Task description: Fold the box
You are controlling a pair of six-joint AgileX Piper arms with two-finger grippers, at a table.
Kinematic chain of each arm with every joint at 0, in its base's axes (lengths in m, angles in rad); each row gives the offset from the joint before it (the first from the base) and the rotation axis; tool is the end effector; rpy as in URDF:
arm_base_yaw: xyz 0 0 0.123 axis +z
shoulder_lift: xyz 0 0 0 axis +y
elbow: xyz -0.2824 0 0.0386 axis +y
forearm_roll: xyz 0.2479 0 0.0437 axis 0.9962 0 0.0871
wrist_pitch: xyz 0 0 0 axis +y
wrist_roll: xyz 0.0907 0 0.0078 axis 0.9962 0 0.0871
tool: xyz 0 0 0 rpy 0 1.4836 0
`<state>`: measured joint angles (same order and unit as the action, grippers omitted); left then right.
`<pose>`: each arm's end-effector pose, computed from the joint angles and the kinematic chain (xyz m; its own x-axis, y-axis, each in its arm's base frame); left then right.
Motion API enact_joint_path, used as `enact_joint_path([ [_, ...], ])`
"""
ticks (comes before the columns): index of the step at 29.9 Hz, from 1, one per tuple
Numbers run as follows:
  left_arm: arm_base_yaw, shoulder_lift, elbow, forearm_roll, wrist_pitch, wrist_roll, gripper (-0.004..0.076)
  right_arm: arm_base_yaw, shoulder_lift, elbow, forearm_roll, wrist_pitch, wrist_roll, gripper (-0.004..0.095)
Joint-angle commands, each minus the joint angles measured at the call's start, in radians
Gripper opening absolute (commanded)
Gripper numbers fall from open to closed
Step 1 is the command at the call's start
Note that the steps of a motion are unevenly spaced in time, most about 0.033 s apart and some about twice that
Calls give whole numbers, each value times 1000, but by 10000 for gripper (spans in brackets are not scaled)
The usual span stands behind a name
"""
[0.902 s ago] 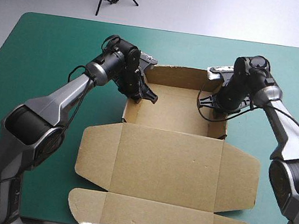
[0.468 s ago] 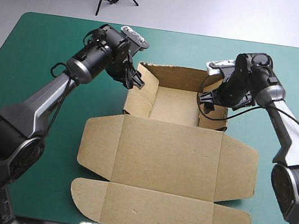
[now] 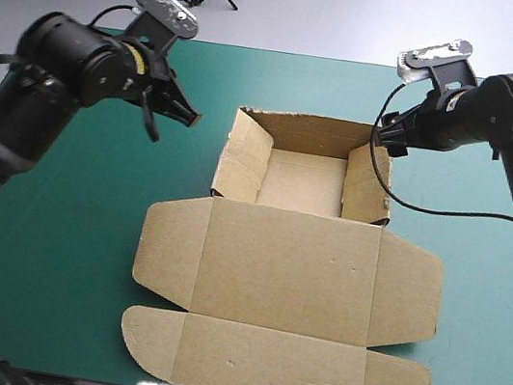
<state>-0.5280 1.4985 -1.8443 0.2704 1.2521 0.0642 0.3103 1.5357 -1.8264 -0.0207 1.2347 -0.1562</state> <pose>0.2684 -0.1298 0.4689 -0.5669 0.4989 -0.6556 0.4259 0.8587 0.2851 0.2987 0.0939 0.4506 -0.6625 -0.3829 -0.6438 -0.4060 0.9058 -0.1209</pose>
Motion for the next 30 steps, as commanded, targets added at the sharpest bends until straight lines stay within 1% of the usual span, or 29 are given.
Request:
enact_joint_path([
  [1,-3,-164,90,2,45,9,-2,1,-58,-28,-13,19,-11,797],
  [7,-3,-344,430,-19,43,2,-2,1,2,-26,-2,19,2,797],
  [10,-3,-402,592,-20,31,-25,-2,-8,53,-13,-2,19,17,797],
  [12,-3,-425,669,-20,14,-43,-2,-26,94,-5,11,19,28,797],
  [14,-3,-442,733,-20,-5,-74,-2,-51,142,4,26,19,41,797],
  [17,-3,-457,804,-25,-20,-119,-2,-93,213,12,89,19,41,792],
  [21,-3,-459,830,-27,-22,-155,-2,-110,282,12,133,19,42,778],
  [24,-3,-459,830,-27,-41,-155,-2,-110,328,12,160,19,42,699],
  [26,-3,-459,830,-27,-53,-155,-2,-110,354,12,169,19,42,609],
  [27,-3,-459,830,-29,-59,-155,-3,-110,364,12,171,19,40,580],
  [28,-3,-459,830,-30,-61,-155,-3,-110,378,12,173,19,35,515],
  [30,-3,-459,830,-30,-66,-155,-6,-110,397,12,173,19,31,451],
])
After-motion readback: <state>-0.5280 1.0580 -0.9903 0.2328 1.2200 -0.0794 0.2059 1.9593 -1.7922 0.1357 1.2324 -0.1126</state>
